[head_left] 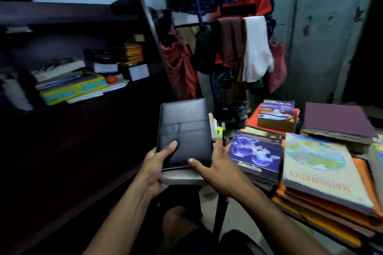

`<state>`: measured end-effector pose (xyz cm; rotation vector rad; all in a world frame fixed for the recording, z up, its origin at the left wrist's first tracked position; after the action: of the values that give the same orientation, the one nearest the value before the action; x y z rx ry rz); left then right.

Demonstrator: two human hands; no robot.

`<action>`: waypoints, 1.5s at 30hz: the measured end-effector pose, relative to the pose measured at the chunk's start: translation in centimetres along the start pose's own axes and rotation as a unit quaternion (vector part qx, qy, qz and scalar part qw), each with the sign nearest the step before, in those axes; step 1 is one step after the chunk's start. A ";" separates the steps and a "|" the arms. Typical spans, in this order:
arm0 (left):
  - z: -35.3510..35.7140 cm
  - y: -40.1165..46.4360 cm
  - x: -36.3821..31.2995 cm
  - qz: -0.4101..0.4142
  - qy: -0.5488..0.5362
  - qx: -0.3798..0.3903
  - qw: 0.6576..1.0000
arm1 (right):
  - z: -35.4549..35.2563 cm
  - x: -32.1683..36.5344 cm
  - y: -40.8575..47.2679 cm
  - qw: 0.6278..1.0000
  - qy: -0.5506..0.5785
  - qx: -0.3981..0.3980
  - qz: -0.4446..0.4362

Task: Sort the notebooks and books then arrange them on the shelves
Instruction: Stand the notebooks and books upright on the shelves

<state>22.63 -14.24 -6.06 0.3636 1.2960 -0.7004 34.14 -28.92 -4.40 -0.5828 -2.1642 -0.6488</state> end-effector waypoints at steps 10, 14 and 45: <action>-24.0 6.3 -2.1 0.055 -0.010 -0.181 0.982 | 20.4 4.0 14.8 0.989 0.056 0.139 0.005; -31.9 11.8 -0.9 0.025 -0.016 -0.191 0.981 | 28.7 3.4 19.1 0.991 -0.084 0.103 -0.029; -30.7 7.4 -2.4 0.235 0.216 -0.294 0.901 | 29.4 1.9 19.7 0.982 0.112 0.151 -0.034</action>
<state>4.20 10.72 -12.61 0.3210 1.6833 0.2109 28.44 4.58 -14.37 -0.2609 -2.0239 -0.3894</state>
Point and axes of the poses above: each hand's wrist, its own y-axis towards the middle knuckle, its own z-axis out of the palm, x = y × z, the point moved 5 cm from there along y, towards the middle knuckle, and after that the axes turned 1 degree about -x, right-handed, at the moved point
